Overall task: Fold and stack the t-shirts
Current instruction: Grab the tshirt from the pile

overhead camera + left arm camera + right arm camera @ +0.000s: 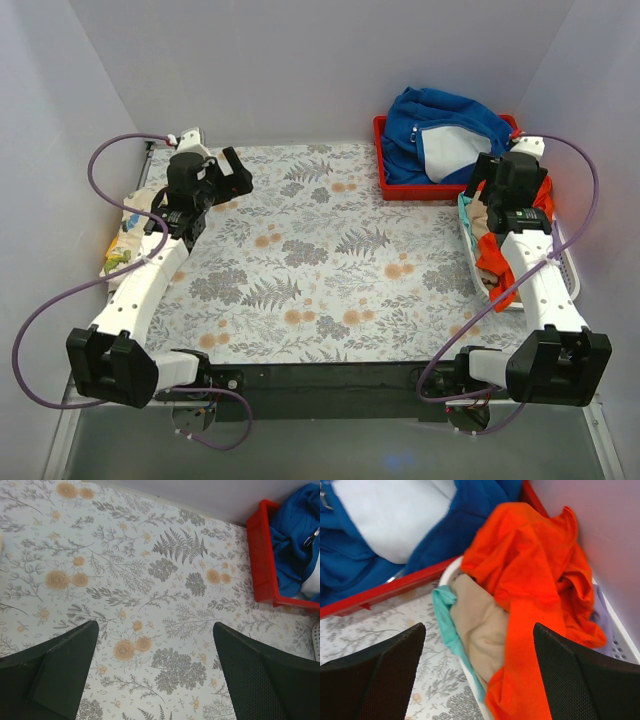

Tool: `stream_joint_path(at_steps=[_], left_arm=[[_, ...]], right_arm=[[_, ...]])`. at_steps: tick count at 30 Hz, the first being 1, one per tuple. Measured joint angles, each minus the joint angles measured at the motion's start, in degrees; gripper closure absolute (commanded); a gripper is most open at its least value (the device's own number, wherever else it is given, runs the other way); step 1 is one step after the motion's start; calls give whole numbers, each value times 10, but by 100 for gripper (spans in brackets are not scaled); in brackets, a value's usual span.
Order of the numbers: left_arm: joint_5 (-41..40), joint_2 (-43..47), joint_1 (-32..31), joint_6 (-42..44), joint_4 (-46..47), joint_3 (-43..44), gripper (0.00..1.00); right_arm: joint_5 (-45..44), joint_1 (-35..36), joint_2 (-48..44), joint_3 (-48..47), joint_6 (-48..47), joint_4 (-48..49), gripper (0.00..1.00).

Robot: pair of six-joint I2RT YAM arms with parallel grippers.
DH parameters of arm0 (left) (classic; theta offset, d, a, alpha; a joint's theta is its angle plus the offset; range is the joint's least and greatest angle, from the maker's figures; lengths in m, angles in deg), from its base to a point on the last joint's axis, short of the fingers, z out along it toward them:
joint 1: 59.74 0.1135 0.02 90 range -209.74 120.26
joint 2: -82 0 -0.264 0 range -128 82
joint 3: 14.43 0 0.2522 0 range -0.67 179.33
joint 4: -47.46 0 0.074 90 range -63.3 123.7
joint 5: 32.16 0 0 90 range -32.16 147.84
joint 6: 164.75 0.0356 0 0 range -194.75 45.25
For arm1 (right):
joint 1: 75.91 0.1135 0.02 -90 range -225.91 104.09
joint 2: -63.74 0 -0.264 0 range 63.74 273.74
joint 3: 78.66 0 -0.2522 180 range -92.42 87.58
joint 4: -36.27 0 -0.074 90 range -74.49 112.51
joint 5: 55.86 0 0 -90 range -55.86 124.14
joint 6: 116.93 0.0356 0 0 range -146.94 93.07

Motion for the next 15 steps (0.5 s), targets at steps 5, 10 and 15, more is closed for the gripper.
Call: stream_joint_path(at_steps=[5,10,15], left_arm=[[46,-43,0,-5,-3,0,2],[79,-53,0,-6,-8,0,2],[99,-57,0,-6,-8,0,2]], right_arm=[[-75,-1,0,23,-6,-23,15],[-124,-9,14,37,-7,-36,15],[-148,-27,31,40,-7,-40,19]])
